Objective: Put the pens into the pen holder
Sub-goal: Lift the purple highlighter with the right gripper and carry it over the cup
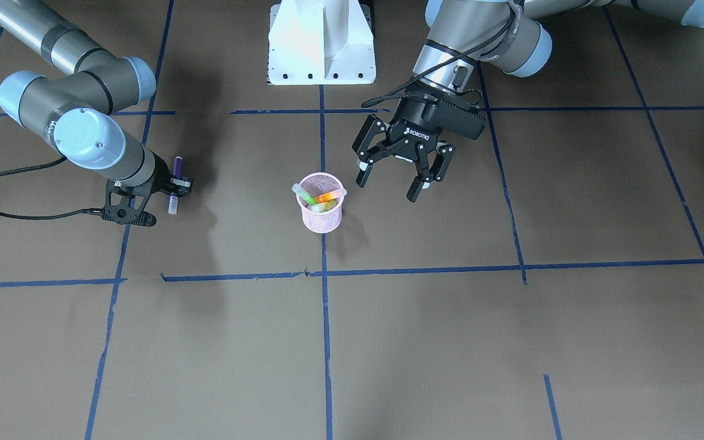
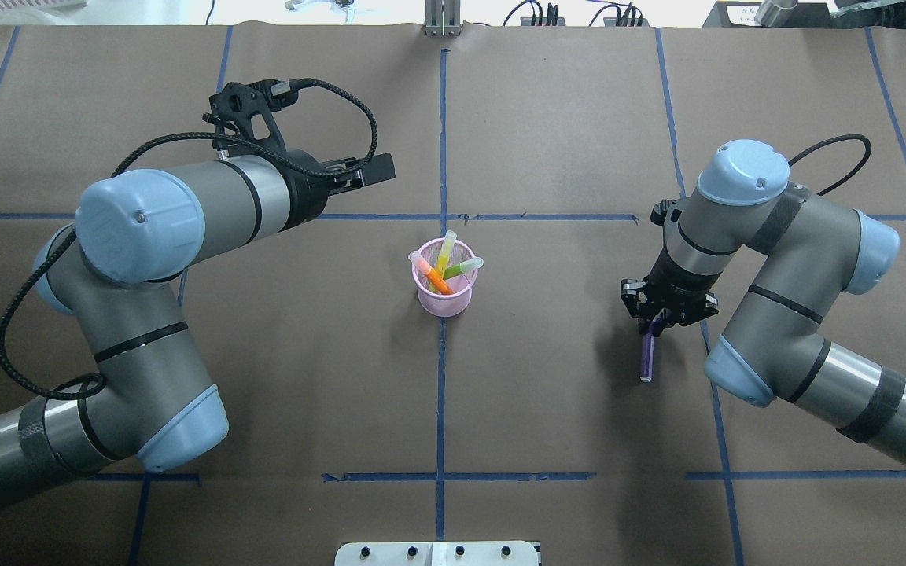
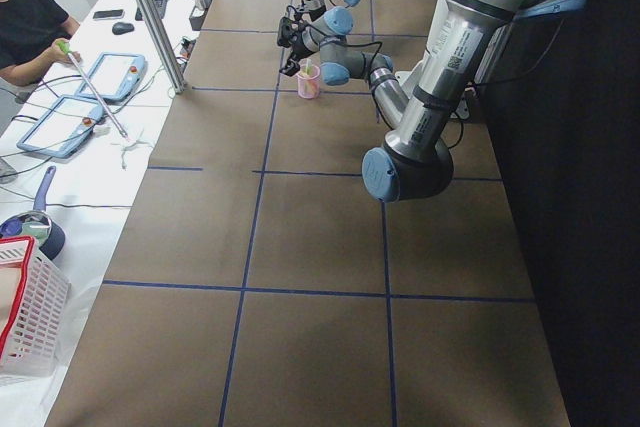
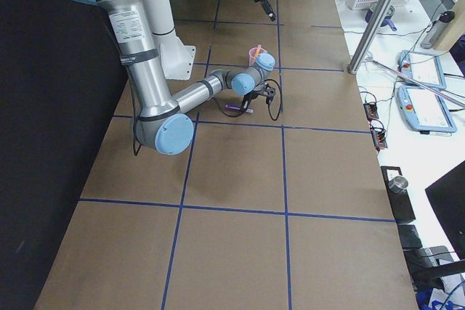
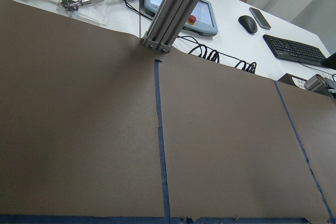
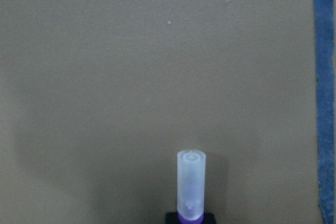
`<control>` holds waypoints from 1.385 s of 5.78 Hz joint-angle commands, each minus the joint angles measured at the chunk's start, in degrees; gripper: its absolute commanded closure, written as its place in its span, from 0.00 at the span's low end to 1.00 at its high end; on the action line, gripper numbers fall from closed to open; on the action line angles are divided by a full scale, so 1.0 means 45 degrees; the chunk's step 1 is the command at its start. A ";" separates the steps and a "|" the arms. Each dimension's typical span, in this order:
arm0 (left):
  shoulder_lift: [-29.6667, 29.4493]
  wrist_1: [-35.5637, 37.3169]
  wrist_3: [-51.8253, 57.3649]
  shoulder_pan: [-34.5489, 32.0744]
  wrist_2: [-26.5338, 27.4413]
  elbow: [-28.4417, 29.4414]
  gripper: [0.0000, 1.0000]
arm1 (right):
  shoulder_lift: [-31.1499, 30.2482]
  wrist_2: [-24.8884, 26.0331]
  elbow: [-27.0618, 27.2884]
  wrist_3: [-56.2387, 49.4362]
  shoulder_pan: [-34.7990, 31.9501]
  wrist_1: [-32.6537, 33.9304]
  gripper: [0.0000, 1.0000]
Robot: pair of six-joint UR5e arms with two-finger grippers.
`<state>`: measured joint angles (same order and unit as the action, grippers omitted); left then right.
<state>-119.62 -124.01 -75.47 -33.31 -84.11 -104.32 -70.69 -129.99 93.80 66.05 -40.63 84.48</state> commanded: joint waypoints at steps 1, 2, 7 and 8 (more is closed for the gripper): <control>0.0000 0.0000 -0.0005 0.0000 0.0000 -0.0001 0.00 | 0.0219 0.0174 0.0538 0.0049 -0.0072 -0.0003 1.00; 0.0000 0.0000 0.0014 0.0000 0.0019 -0.0001 0.00 | 0.0608 0.0814 0.1722 0.0049 -0.0111 -0.0003 1.00; 0.1734 -0.1127 0.0151 -0.0039 -0.0078 -0.0723 0.00 | 0.4378 0.6134 0.2105 0.0496 0.0917 -0.0197 1.00; 0.2009 -0.1481 0.0209 -0.0058 -0.0078 -0.0743 0.00 | 0.4478 0.8085 0.2009 0.1407 0.1871 -0.0913 1.00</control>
<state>-111.93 -128.94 -74.71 -33.52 -84.45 -107.56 -51.35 -101.48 103.10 69.40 -35.75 82.60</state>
